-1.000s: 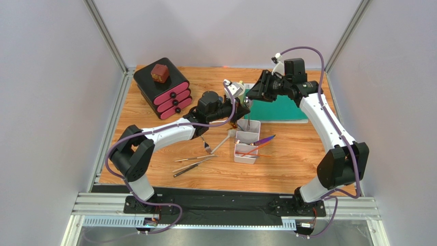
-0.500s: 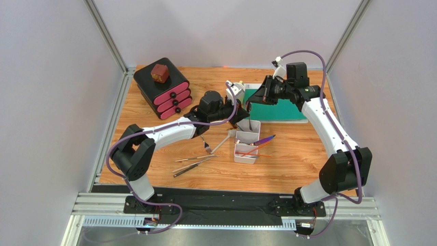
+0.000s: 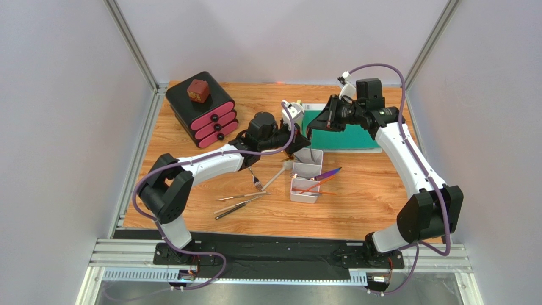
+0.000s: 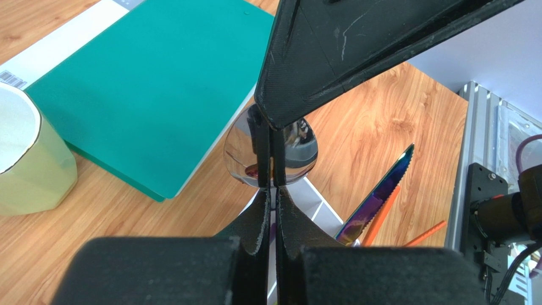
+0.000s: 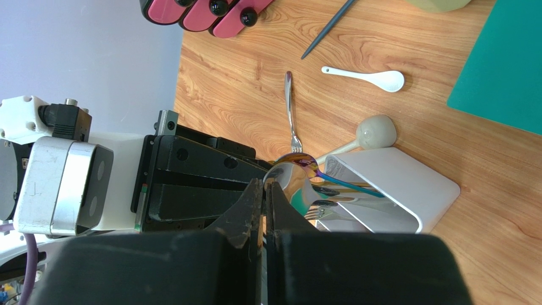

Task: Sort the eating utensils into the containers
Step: Place the spoon in the storage box.

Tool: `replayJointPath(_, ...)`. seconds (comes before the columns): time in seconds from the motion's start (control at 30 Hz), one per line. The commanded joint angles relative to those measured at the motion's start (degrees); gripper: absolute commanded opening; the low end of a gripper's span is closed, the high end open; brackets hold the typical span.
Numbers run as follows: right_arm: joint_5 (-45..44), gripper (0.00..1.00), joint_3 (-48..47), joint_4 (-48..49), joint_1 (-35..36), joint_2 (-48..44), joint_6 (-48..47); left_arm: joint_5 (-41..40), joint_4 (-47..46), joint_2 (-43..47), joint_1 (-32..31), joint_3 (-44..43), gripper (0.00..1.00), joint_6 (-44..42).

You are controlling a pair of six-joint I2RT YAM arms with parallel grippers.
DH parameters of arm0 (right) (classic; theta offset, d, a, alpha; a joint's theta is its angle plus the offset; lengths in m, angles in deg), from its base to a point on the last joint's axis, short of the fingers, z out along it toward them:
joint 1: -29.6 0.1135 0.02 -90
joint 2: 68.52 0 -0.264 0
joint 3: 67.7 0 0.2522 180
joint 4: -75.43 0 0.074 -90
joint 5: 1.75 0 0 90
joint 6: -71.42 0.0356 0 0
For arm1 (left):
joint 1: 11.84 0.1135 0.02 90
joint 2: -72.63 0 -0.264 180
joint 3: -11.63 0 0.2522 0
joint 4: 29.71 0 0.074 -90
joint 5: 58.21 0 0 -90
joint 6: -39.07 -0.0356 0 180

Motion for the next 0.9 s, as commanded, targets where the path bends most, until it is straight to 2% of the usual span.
replayJointPath(0.0,0.2,0.00,0.7,-2.1,0.6,-0.3,-0.2,2.2,-0.8,0.2,-0.5,-4.6,0.05,-2.2)
replayJointPath(0.07,0.1,0.00,0.9,-2.1,0.6,-0.6,0.3,2.5,0.8,0.3,-0.5,-4.9,0.15,-2.6)
replayJointPath(0.17,-0.2,0.00,1.0,-2.4,0.6,-1.0,0.4,2.0,3.0,1.3,-0.5,-5.3,0.20,-3.2)
replayJointPath(0.5,0.5,0.00,3.3,-1.6,0.7,-1.8,1.3,-4.1,11.1,6.1,-0.3,-7.7,0.22,-6.7)
replayJointPath(0.87,0.8,0.00,3.5,0.4,2.2,0.2,2.7,-6.0,15.6,11.6,6.1,-8.3,0.22,-2.7)
